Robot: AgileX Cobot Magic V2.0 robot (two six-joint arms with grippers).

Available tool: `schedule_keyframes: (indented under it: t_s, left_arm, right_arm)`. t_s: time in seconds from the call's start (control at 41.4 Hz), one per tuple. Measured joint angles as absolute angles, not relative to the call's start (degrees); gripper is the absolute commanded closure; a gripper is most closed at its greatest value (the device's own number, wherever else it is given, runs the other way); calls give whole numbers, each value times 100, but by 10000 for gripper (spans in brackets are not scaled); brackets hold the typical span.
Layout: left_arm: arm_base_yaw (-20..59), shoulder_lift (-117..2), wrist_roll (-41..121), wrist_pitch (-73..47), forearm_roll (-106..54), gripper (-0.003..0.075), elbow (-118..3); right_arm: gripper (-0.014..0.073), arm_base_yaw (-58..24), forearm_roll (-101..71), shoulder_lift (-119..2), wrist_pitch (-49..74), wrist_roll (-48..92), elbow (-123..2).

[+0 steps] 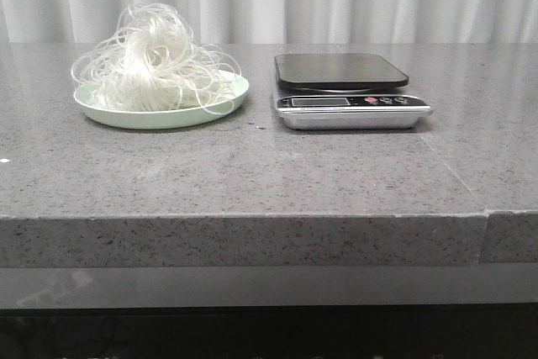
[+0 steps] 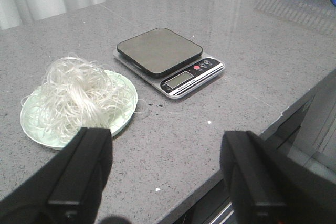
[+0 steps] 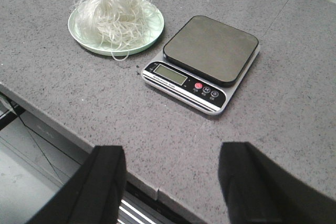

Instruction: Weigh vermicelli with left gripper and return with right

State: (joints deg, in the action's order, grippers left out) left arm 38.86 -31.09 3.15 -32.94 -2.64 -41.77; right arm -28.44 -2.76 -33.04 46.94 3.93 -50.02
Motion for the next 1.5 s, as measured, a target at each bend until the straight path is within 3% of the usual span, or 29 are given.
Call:
schedule_keyframes:
  t_s: [0.121, 0.242, 0.556, 0.894, 1.499]
  left_arm:
    - [3886, -3109, 315, -3294, -264, 225, -4177]
    - [3886, -3109, 315, -3294, -264, 297, -4177]
    - [3886, -3109, 315, -3294, -264, 461, -4177]
    - [3886, -3109, 315, -3294, -264, 570, -4177]
    - [3886, -3109, 315, -3294, -264, 575, -4177]
  right_arm:
    - [97, -2844, -276, -3173, 4719, 393, -4910]
    - [109, -2844, -276, -3159, 4722, 393, -4910]
    - [342, -2844, -276, -3159, 4722, 393, -4910]
    - [452, -2844, -276, -3159, 4722, 393, -4910]
    - [452, -2844, -276, -3159, 4732, 393, -4910]
